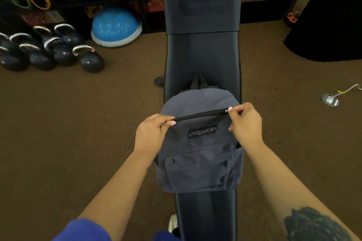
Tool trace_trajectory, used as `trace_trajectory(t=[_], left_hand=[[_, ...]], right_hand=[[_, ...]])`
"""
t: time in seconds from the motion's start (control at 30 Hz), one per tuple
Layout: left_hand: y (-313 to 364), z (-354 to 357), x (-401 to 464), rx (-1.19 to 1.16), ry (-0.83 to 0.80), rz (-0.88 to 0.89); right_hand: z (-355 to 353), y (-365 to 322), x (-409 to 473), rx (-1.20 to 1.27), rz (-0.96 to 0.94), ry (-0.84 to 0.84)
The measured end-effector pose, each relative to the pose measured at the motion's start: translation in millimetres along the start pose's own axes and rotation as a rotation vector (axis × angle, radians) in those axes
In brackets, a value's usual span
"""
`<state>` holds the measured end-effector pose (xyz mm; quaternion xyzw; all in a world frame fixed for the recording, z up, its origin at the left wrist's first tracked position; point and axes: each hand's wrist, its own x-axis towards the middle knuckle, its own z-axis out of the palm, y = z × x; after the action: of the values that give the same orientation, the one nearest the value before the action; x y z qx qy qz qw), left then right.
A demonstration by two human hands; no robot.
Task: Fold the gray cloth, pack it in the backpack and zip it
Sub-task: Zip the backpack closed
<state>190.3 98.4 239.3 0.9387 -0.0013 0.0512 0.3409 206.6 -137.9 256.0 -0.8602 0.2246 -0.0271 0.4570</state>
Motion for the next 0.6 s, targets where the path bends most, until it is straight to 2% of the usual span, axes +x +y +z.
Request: trace_trajectory(t=[0.17, 0.3, 0.37, 0.6], left_hand=[[10, -2, 8, 0.092, -0.106, 0.032], [54, 14, 20, 0.139, -0.126, 0.303], [79, 32, 26, 0.168, -0.134, 0.373], [114, 66, 37, 0.269, -0.121, 0.349]], right_hand=[[-8, 8, 7, 0.072, 0.061, -0.037], [-8, 7, 9, 0.125, 0.086, -0.057], [-8, 7, 10, 0.136, 0.082, -0.059], [-12, 12, 12, 0.161, 0.062, -0.102]])
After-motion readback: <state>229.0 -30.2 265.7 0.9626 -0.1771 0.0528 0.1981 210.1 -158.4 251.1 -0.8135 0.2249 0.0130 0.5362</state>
